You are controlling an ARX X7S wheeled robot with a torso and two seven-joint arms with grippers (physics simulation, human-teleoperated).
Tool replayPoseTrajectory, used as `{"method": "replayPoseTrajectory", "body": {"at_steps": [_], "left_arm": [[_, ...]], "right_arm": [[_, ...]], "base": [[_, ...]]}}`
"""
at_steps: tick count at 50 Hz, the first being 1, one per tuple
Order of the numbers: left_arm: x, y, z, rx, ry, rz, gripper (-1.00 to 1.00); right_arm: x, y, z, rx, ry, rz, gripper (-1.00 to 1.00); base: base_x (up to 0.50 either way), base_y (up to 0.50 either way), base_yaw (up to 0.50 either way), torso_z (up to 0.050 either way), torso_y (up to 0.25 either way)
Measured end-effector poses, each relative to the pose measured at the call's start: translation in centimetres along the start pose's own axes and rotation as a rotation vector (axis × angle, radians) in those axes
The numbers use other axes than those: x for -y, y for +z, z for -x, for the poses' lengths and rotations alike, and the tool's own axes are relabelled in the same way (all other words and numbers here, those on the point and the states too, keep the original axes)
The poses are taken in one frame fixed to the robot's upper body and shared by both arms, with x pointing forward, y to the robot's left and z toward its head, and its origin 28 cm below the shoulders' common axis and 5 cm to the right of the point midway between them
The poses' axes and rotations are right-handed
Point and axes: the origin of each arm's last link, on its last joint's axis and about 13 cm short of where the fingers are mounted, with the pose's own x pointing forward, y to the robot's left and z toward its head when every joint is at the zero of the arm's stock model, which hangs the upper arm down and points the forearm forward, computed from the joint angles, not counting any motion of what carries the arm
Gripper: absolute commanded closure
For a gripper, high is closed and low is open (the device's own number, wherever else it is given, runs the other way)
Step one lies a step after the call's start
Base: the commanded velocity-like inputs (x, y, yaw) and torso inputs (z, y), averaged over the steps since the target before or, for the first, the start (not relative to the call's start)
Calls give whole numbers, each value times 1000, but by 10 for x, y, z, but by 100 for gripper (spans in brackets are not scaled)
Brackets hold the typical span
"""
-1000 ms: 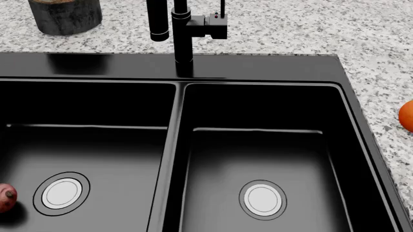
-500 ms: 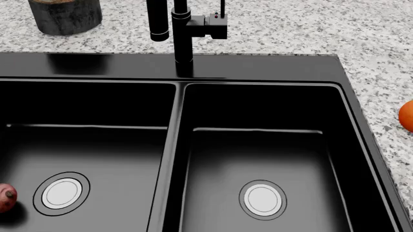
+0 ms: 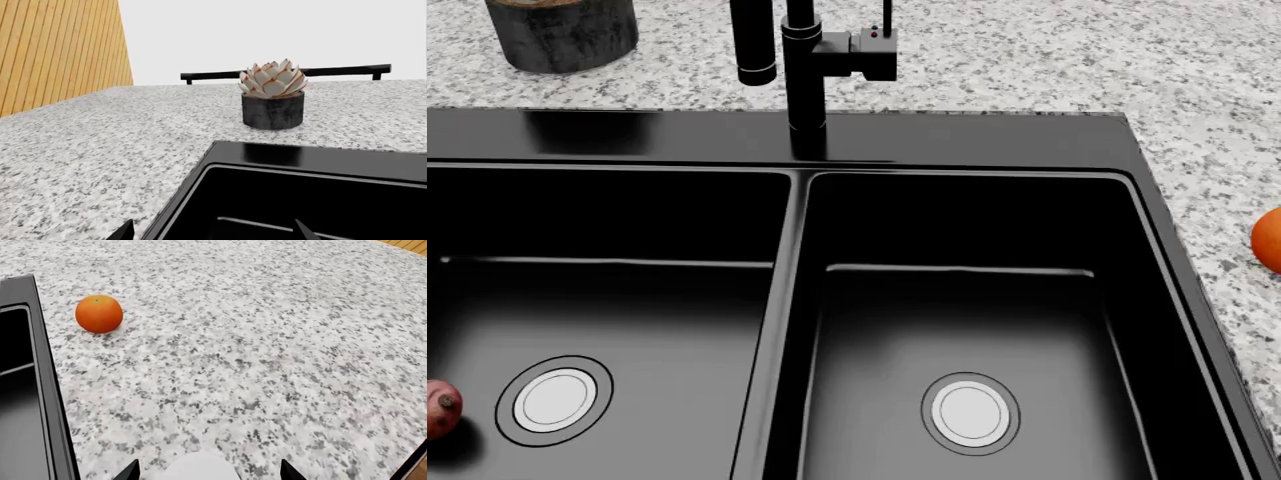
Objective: Pick the jam from the counter and place it in the sink
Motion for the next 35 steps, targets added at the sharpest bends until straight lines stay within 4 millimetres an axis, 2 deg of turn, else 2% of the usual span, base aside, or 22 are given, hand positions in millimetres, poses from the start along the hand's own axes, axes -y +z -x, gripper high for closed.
{"method": "replayPoseTrajectory", "body": {"at_steps": [15, 35], "left_arm": [[1, -1, 0, -2, -2, -2, -100], [3, 2, 2, -4, -5, 2, -100]], "right_arm": [[-6, -13, -11, -45, 19, -5, -100], [-4, -30, -22, -103, 17, 8, -100]], "base": [[0, 0, 0, 0, 0], [0, 0, 0, 0, 0]]}}
